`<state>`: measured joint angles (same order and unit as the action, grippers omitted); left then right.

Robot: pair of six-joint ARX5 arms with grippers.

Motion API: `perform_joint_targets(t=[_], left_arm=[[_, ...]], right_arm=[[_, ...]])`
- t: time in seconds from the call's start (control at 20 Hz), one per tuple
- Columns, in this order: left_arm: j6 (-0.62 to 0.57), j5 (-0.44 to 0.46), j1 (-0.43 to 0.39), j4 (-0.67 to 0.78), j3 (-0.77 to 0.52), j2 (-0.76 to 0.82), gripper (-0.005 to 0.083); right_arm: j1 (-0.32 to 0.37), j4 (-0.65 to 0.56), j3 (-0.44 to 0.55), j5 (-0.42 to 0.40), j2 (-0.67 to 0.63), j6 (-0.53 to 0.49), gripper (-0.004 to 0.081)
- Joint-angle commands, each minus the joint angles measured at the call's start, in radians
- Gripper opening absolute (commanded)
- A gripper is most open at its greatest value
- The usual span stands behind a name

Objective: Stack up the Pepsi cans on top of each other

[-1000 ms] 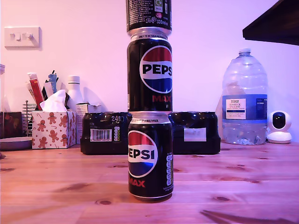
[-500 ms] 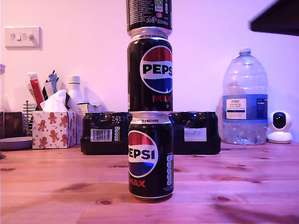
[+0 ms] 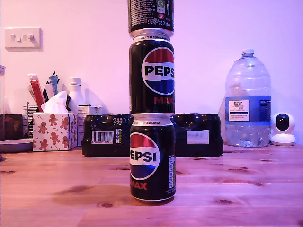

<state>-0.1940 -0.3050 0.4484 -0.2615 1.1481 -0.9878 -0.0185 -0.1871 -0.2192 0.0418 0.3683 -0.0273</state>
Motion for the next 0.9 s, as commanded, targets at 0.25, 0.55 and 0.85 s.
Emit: perform_joint_targets(t=[0.25, 0.55, 0.85], left_arm=[[0.032, 0.012, -0.124, 0.006, -0.136, 0.125, -0.0018], [0.138, 0.055, -0.173, 0.195, -0.419, 0.262, -0.0018], [0.222, 0.134, -0.209, 0.368, -0.700, 0.362, -0.0018]], right_arm=[[0.064, 0.089, -0.006, -0.095, -0.085, -0.015, -0.0013], [0.056, 0.193, -0.006, 0.032, -0.105, 0.055, -0.0013], [0.056, 0.227, -0.006, 0.030, -0.105, 0.052, -0.0013]])
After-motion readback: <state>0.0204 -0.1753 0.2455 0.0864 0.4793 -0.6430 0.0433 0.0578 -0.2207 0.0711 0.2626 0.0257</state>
